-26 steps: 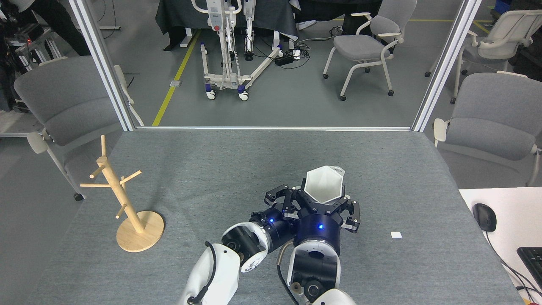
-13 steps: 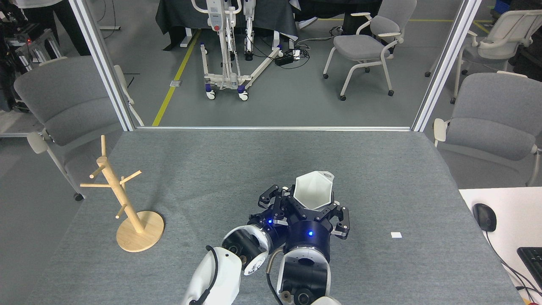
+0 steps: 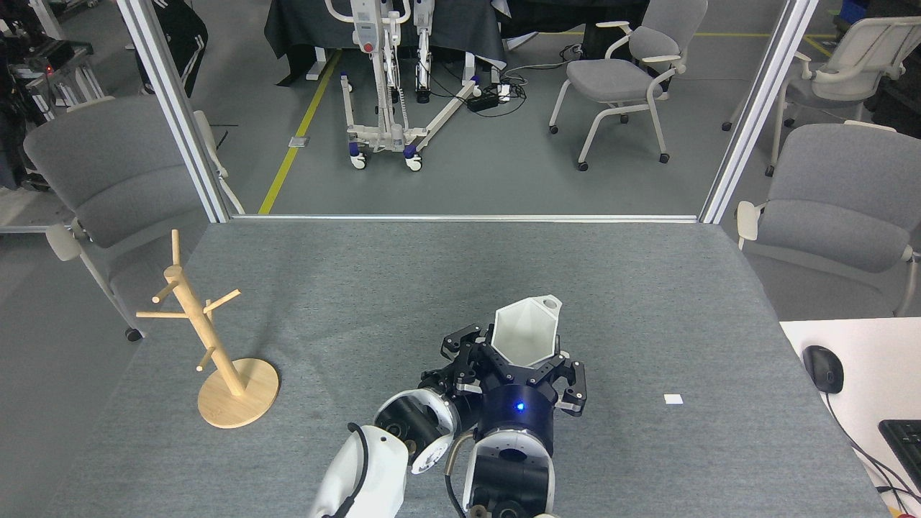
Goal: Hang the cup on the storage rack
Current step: 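Grasp the cup body with the left gripper beside the right gripper, then release the cup from the right gripper and withdraw the right arm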
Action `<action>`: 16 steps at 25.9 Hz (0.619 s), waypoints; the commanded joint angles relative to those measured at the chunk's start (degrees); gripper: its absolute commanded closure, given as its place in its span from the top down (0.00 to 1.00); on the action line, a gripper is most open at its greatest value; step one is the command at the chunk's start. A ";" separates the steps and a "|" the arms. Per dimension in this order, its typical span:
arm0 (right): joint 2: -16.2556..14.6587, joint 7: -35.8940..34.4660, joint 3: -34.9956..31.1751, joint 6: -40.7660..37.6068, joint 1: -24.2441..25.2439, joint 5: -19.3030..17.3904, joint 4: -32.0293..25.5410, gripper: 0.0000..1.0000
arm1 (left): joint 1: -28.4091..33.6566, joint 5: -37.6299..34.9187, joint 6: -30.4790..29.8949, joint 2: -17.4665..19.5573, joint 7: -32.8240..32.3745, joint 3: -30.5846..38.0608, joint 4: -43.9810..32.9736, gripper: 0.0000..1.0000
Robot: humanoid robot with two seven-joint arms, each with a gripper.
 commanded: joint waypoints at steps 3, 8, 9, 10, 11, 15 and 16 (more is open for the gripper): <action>-0.14 0.00 0.30 -0.29 -0.03 -0.06 0.01 0.34 | 0.07 0.27 1.15 0.11 -0.24 0.63 -9.53 0.00; -0.23 -0.09 0.21 -0.73 -0.03 -0.06 0.71 0.68 | 0.16 0.36 0.97 0.11 -0.24 1.51 -9.62 0.00; -0.23 -0.18 0.21 -0.73 -0.03 -0.06 0.71 0.76 | 0.16 0.36 0.79 0.19 -0.24 1.59 -9.62 0.00; -0.32 -0.35 0.21 -0.73 -0.03 -0.06 0.71 0.83 | 0.16 0.36 0.53 0.19 -0.33 1.68 -9.53 0.00; -0.32 -0.44 0.04 -0.82 -0.12 -0.06 0.71 0.91 | 0.16 0.36 0.35 0.19 -0.42 2.03 -9.53 0.00; -0.58 -2.37 -0.23 -0.90 -0.12 -0.06 0.71 0.99 | 0.16 0.45 0.18 0.19 -0.95 3.88 -9.53 0.00; -0.58 -3.60 -0.23 -0.90 -0.12 -0.15 0.71 0.99 | 0.16 0.45 0.00 0.19 -0.95 3.97 -9.53 0.00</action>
